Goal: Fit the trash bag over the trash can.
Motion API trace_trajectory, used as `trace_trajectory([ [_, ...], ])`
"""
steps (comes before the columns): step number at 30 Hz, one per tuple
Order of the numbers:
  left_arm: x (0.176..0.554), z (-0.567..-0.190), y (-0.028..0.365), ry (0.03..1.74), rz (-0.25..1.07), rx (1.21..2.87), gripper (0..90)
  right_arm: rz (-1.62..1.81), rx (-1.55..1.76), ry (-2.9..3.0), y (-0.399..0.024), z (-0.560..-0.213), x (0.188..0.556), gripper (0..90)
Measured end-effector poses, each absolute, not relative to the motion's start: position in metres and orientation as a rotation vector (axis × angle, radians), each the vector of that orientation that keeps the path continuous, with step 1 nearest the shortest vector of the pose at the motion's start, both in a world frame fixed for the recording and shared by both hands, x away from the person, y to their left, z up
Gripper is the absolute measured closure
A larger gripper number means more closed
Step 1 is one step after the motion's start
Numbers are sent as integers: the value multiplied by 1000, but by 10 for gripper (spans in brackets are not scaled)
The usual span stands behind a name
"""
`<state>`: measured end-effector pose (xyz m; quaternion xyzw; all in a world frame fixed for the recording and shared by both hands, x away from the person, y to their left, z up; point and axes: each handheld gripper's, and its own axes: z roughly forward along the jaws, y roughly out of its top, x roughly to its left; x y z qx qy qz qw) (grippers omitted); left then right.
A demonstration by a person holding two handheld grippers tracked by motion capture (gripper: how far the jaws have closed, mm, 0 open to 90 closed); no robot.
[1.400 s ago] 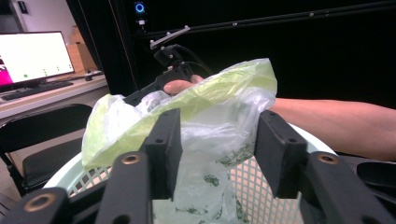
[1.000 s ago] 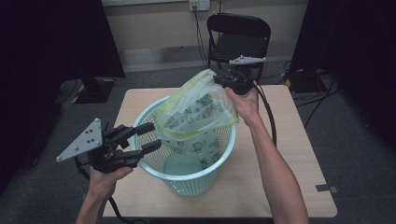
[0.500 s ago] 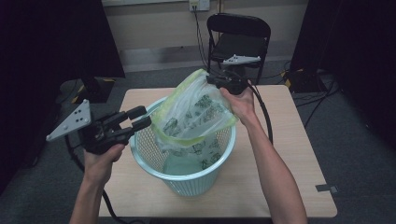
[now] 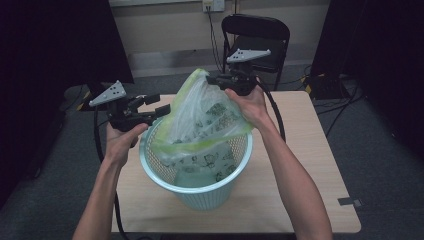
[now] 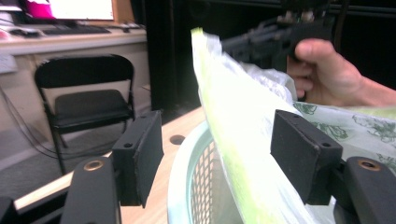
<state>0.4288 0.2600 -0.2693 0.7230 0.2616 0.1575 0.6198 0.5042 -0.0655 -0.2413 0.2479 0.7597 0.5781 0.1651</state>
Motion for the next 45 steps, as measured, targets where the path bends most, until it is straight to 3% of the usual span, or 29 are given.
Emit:
trace_trajectory([
  [3,434,-272,258,609,350,1681,428,1679,703,2160,-63,-237,504,900],
  [5,437,-278,252,584,339,1729,545,1659,686,2173,-57,-235,502,899],
  [7,437,-279,250,570,339,1743,734,1646,672,2184,-55,-236,501,888],
  [8,436,-279,250,569,353,1760,821,1630,655,2197,-54,-236,499,818],
  [9,435,-280,250,568,364,1759,821,1630,655,2197,-54,-236,499,818],
  [10,434,-280,251,559,366,1746,889,1626,652,2196,-55,-236,498,763],
  [11,434,-280,252,556,360,1740,900,1625,658,2188,-56,-235,497,714],
  [12,433,-280,255,550,359,1732,900,1622,675,2178,-60,-235,495,586],
  [18,423,-282,266,557,382,1706,900,1615,728,2122,-79,-236,489,428],
  [33,404,-293,308,629,419,1646,900,1654,852,2055,-132,-263,465,410],
  [36,406,-288,299,626,424,1612,670,1657,850,2127,-131,-272,469,532],
  [37,406,-288,299,626,424,1612,622,1657,850,2127,-131,-272,469,532],
  [38,406,-286,297,614,407,1606,555,1650,838,2149,-126,-275,470,636],
  [39,407,-285,294,618,411,1598,555,1650,838,2149,-126,-275,470,636],
  [40,407,-284,292,616,410,1591,469,1652,833,2153,-122,-276,470,747],
  [42,408,-282,287,615,386,1583,433,1656,821,2156,-120,-276,470,781],
  [44,413,-285,280,649,395,1614,371,1653,809,2150,-115,-273,470,876],
  [45,413,-285,280,649,395,1614,391,1653,809,2150,-115,-273,470,876],
])
